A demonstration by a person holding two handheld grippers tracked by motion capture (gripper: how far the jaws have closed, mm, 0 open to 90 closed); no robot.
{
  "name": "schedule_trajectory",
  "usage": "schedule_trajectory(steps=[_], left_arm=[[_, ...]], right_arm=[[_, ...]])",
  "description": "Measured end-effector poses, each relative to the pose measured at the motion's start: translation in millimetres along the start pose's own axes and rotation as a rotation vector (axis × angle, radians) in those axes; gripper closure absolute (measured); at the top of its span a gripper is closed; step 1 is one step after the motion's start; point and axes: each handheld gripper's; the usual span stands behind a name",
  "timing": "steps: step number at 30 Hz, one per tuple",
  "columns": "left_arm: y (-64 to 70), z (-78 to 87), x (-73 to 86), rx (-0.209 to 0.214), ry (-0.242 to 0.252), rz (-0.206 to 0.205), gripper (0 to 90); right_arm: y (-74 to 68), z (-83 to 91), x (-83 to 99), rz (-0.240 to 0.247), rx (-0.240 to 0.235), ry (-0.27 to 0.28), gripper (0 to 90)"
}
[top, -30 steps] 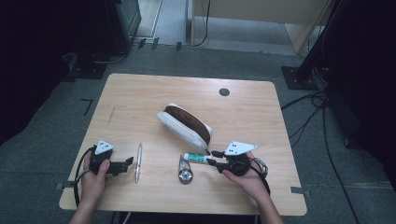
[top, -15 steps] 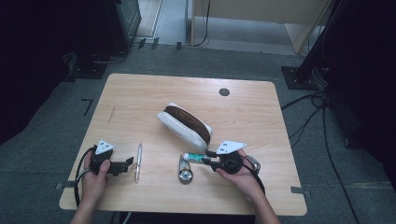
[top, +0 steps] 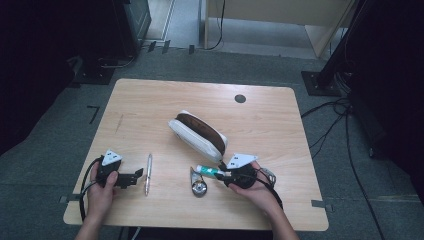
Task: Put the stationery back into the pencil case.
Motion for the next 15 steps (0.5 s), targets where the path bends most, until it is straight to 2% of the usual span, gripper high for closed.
schedule_trajectory(steps=[7, 12, 15], left_arm=[[0.2, -0.1, 0.0, 0.000, 0.001, 0.001, 1.6], [0.0, 0.0, 0.1, 0.001, 0.000, 0.002, 1.6], [-0.1, 0.1, 0.1, 0.004, 0.000, 0.002, 1.6]], right_arm=[[-8.5, -11.0, -4.5, 0.009, -0.002, -0.030, 64.8], [-12.6, -18.9, -8.9, 0.013, -0.017, -0.030, 65.5], [-14.0, -22.3, -10.3, -0.002, -0.016, -0.026, 65.5]])
Point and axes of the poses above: each handheld gripper's, and its own axes: z roughly backward along the jaws, x roughly out of its underside, y roughly to its right, and after that the axes turned 15 degrees about -x, right-handed
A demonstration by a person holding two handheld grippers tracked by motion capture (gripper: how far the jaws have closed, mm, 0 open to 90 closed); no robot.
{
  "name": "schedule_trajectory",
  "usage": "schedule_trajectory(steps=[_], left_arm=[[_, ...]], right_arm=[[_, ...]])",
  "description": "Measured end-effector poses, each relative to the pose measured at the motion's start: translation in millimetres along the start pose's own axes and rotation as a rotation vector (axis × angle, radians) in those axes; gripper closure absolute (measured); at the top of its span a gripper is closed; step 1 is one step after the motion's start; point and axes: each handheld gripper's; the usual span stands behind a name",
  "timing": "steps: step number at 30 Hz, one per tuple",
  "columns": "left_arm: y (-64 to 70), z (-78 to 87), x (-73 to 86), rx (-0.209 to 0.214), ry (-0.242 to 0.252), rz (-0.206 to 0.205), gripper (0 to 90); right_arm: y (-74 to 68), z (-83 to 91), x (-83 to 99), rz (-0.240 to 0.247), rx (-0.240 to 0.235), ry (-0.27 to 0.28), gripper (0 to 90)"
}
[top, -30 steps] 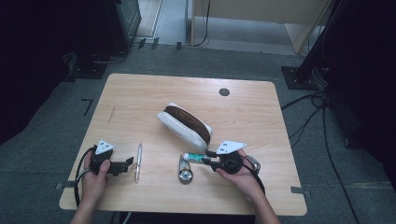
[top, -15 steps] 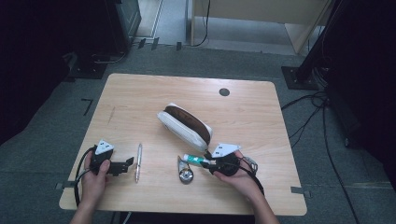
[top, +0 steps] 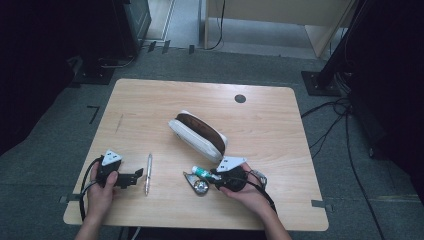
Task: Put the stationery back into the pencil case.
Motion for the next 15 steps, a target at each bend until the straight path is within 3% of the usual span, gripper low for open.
schedule_trajectory(steps=[5, 11, 15], left_arm=[[-0.2, 0.1, 0.0, 0.002, 0.000, -0.002, 1.6], [0.1, 0.0, 0.0, 0.003, 0.001, -0.003, 1.6], [0.4, -0.2, -0.2, 0.000, 0.001, -0.007, 1.6]], right_arm=[[-0.9, 1.4, 0.5, -0.003, 0.015, -0.005, 66.2], [2.4, 15.5, 11.1, -0.044, 0.025, 0.003, 66.1], [3.1, 18.3, 13.8, -0.056, 0.027, 0.003, 60.5]])
Point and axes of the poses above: each handheld gripper's, and its own axes: z roughly backward along the jaws, x roughly out of its underside, y roughly to its right, and after that the axes turned 15 degrees about -x, right-handed
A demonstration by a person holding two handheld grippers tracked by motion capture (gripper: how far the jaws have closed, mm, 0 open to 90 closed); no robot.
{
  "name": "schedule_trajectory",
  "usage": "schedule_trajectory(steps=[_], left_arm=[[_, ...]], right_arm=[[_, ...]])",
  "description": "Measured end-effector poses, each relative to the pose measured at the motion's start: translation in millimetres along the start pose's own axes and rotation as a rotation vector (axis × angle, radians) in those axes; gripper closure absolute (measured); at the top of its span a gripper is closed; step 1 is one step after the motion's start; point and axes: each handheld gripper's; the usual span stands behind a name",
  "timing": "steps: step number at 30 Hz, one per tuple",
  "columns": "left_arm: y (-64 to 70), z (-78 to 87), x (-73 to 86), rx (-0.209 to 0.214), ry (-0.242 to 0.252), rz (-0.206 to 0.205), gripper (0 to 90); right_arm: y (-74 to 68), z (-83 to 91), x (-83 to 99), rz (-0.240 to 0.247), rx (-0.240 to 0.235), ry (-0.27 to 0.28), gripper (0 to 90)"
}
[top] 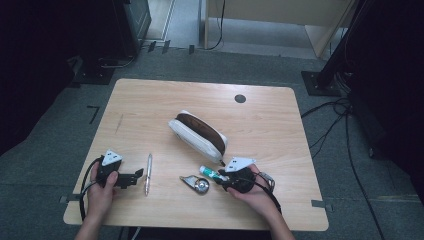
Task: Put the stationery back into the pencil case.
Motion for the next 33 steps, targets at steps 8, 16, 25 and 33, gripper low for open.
schedule_trajectory(steps=[8, 16, 25, 33], left_arm=[[0.0, 0.0, 0.0, 0.000, 0.000, 0.000, 1.6], [-0.4, 0.1, 0.1, 0.004, 0.000, 0.004, 1.6], [-0.1, 0.0, 0.0, 0.002, 0.000, 0.000, 1.6], [0.0, 0.1, -0.1, -0.001, -0.002, -0.006, 1.6]], right_arm=[[-2.8, -11.6, -7.5, 0.021, 0.013, -0.009, 60.3], [-5.4, -17.1, -7.8, 0.038, 0.030, -0.041, 65.5], [-5.2, -7.6, -9.0, 0.030, 0.036, -0.009, 66.0], [-9.2, 19.6, -27.6, 0.022, 0.038, 0.062, 66.0]])
Point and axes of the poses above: each handheld gripper's, and its own axes: z roughly backward along the jaws, x roughly out of its underside, y roughly to its right, and after that the axes turned 15 degrees about -x, right-handed
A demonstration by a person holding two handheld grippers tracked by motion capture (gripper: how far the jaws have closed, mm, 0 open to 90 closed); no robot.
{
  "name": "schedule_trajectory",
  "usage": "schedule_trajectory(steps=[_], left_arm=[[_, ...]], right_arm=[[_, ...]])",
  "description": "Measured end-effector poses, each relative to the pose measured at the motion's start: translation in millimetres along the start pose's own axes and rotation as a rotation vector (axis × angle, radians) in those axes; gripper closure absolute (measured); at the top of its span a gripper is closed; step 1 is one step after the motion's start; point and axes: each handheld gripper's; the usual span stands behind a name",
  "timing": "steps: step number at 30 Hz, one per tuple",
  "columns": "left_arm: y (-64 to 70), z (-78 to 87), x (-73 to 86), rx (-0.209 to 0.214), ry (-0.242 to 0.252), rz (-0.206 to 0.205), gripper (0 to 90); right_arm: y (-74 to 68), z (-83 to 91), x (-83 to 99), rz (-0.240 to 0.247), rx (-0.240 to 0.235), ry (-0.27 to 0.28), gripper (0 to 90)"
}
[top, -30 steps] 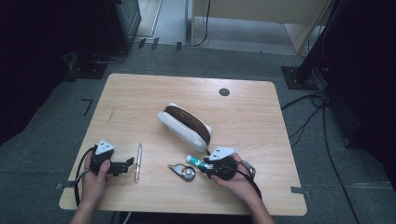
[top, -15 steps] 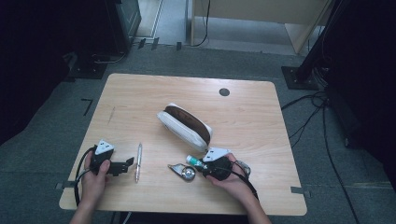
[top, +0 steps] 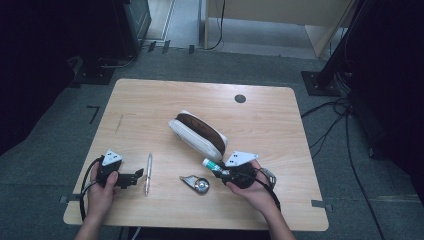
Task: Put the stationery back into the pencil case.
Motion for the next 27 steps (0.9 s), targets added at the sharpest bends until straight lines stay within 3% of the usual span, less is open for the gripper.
schedule_trajectory(steps=[16, 22, 27], left_arm=[[-0.2, 0.0, 0.1, 0.004, 0.002, 0.009, 1.6], [0.9, 0.0, -0.1, -0.006, -0.003, -0.005, 1.6], [-0.7, 0.6, 0.7, -0.020, -0.003, 0.011, 1.6]], right_arm=[[0.6, 32.8, -56.3, 0.053, 0.025, 0.088, 66.0], [8.1, 32.2, -76.8, 0.058, 0.041, 0.107, 66.1], [20.7, 23.2, -87.4, 0.043, 0.055, 0.112, 66.1]])
Point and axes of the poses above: each handheld gripper's, and its own axes: z roughly backward along the jaws, x roughly out of its underside, y roughly to its right, and after that the axes turned 15 degrees about -x, right-handed
